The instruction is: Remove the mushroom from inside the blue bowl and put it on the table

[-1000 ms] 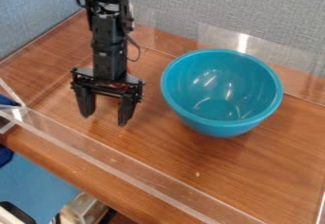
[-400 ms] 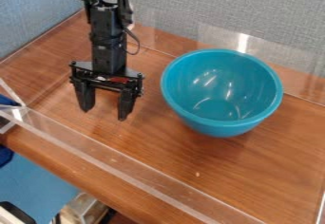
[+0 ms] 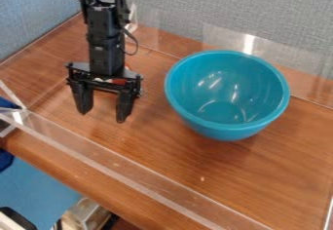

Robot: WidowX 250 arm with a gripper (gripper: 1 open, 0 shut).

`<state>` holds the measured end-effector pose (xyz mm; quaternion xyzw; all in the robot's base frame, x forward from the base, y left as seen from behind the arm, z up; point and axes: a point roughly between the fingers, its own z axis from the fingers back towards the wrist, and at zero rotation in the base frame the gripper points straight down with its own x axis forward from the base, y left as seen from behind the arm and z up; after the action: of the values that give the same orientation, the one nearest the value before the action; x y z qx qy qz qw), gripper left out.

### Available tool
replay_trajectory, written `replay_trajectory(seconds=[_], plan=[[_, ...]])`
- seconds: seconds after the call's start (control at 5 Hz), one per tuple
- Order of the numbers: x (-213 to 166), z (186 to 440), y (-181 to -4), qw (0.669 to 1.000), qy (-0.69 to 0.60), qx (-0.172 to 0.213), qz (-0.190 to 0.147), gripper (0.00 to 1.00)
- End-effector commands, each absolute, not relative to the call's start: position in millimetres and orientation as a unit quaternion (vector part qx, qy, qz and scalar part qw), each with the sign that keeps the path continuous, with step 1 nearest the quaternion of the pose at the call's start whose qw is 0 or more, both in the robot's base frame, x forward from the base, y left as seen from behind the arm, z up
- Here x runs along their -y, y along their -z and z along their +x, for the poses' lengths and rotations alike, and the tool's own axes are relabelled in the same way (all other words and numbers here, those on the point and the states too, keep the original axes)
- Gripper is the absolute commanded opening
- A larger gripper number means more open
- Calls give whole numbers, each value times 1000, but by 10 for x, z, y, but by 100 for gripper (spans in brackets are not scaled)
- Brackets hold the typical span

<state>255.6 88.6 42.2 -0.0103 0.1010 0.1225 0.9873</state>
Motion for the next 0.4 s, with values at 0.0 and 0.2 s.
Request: replay_trajectory(seconds=[0.0, 0.2], plan=[[-955, 2633, -547, 989, -124, -75, -8, 100], [-963, 2648, -534, 989, -123, -76, -11, 100]])
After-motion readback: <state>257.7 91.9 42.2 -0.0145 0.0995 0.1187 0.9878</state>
